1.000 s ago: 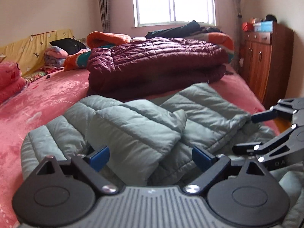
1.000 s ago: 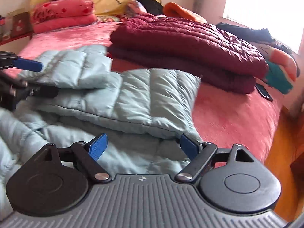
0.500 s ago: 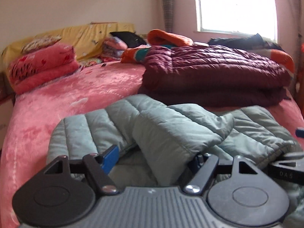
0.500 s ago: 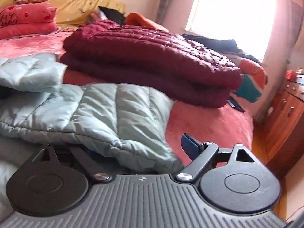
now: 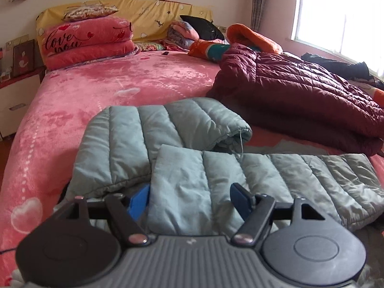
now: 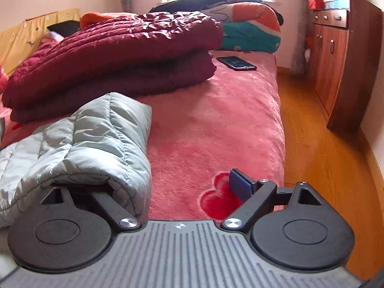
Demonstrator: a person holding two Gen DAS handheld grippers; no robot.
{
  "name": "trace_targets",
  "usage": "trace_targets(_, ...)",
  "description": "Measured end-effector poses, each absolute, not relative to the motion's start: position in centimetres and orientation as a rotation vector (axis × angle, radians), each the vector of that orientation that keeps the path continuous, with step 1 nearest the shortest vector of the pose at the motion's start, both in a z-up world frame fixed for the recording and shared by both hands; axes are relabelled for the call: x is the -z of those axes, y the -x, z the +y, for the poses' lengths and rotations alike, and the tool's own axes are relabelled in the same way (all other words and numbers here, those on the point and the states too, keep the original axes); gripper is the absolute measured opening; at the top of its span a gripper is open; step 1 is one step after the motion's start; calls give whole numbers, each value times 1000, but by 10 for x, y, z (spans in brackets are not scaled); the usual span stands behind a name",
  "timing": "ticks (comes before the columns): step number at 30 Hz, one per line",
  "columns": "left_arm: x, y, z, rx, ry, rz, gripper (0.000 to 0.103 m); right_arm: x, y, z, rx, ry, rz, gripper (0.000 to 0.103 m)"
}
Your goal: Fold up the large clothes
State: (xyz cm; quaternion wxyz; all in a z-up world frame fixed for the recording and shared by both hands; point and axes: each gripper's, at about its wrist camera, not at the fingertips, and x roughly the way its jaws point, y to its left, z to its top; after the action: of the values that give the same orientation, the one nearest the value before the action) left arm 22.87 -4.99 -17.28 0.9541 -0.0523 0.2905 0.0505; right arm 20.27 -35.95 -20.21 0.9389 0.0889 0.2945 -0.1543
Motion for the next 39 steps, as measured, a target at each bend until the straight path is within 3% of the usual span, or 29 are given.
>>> trace_targets(12, 117, -212, -43, -98, 11, 466, 79, 192, -162, -366, 255, -141, 673, 103)
trace_targets(19, 149, -281, -86, -63, -214, 552, 79, 192, -154, -365, 216, -198, 703, 103)
trace_targets(25, 177, -332, -97, -121, -321, 629, 72, 197, -156, -363, 195, -203, 721, 103)
trace_targets(28, 181, -348, -94, -153, -325, 653, 60, 200, -162, -365, 184, -189, 722, 103)
trace_targets(30, 180, -353, -89, -163, -301, 653, 39, 201, -165, -367, 188, -185, 721, 103)
trace_targets(33, 167, -351, -74, -175, -220, 611, 23, 204, -168, -369, 189, -190, 725, 103)
trace_targets(39, 130, -325, -19, -227, 11, 531, 12, 205, -172, -375, 182, -208, 732, 103)
